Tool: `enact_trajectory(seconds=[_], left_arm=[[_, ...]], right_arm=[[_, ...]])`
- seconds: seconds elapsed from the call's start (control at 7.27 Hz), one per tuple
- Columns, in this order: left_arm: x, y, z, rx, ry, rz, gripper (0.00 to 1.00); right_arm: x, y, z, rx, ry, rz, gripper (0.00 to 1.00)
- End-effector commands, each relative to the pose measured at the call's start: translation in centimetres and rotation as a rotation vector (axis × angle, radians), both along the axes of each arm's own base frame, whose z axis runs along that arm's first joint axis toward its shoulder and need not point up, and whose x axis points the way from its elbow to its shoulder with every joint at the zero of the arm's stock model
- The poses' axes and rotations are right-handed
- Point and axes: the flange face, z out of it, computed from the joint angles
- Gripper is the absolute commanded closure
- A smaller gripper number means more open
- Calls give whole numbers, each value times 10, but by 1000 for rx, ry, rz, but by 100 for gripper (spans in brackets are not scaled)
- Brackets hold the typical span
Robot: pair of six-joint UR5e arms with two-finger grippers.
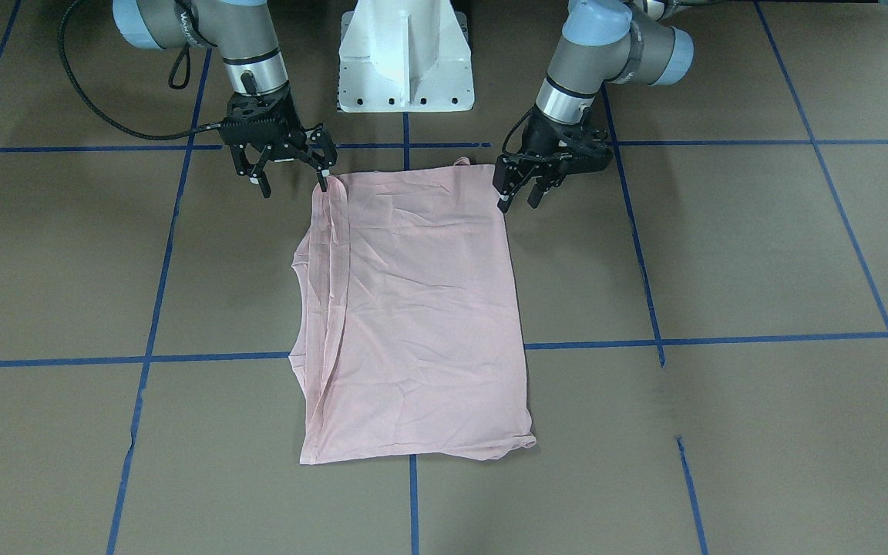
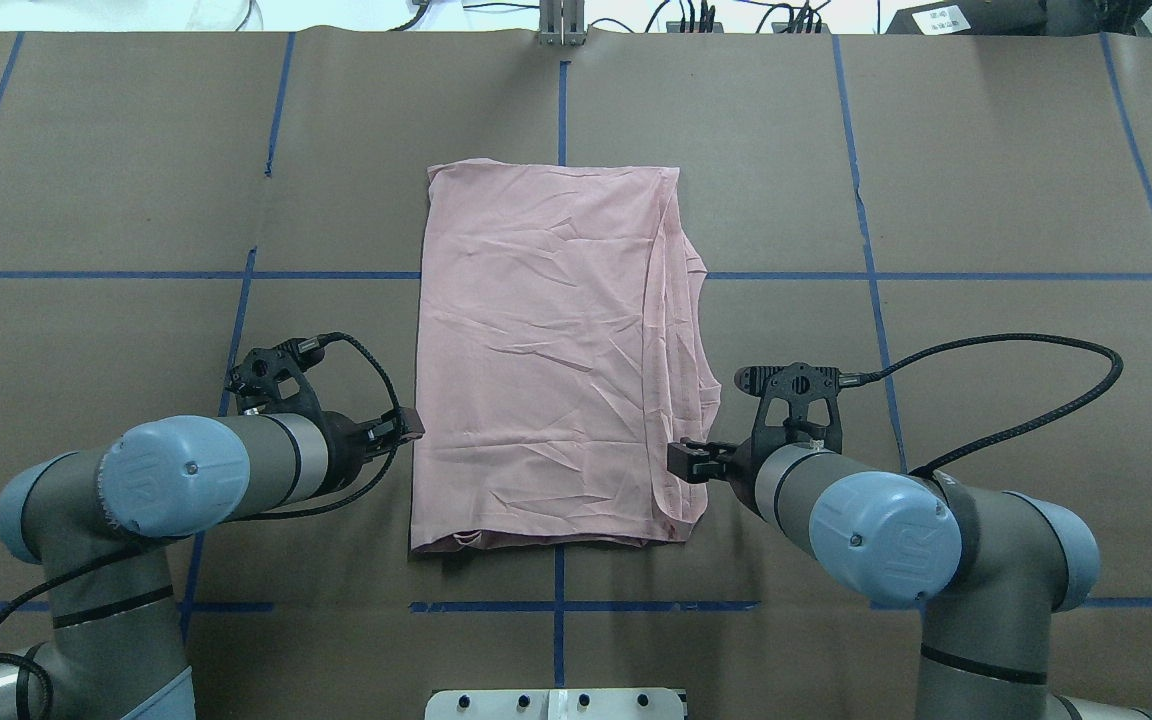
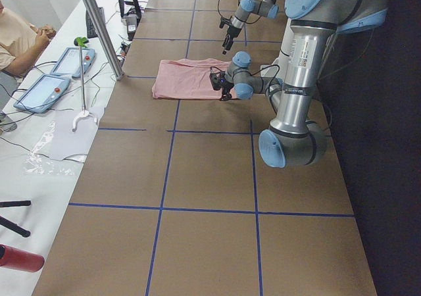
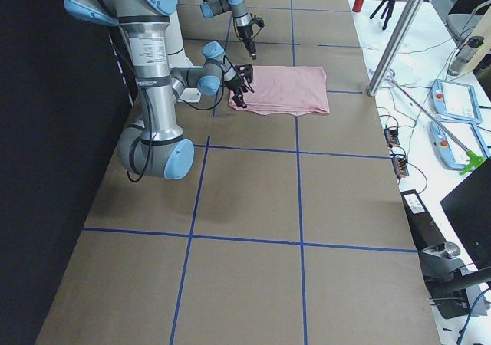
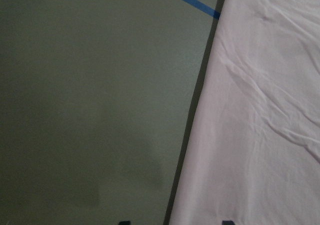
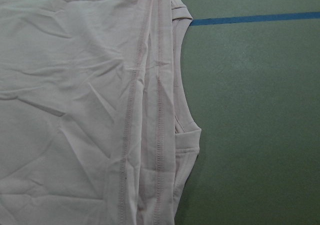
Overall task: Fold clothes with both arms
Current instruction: 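Lower the left gripper to the shirt corner nearest the robot while right holds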
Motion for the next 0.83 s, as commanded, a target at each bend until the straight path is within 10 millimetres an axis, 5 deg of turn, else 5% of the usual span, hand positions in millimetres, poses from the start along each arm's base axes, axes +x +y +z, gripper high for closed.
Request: enact_trajectory(seconds=[0.0, 0.41, 0.69], left_arm=[[15, 20, -3, -33, -21, 29, 32], [46, 74, -7, -100, 3, 89, 43], [50, 80, -9, -107, 10, 96, 46]], right_arm=[[-1, 0, 3, -2, 7, 0, 0], [-1, 0, 3, -2, 6, 2, 0], [-1, 0, 3, -2, 6, 2, 0]])
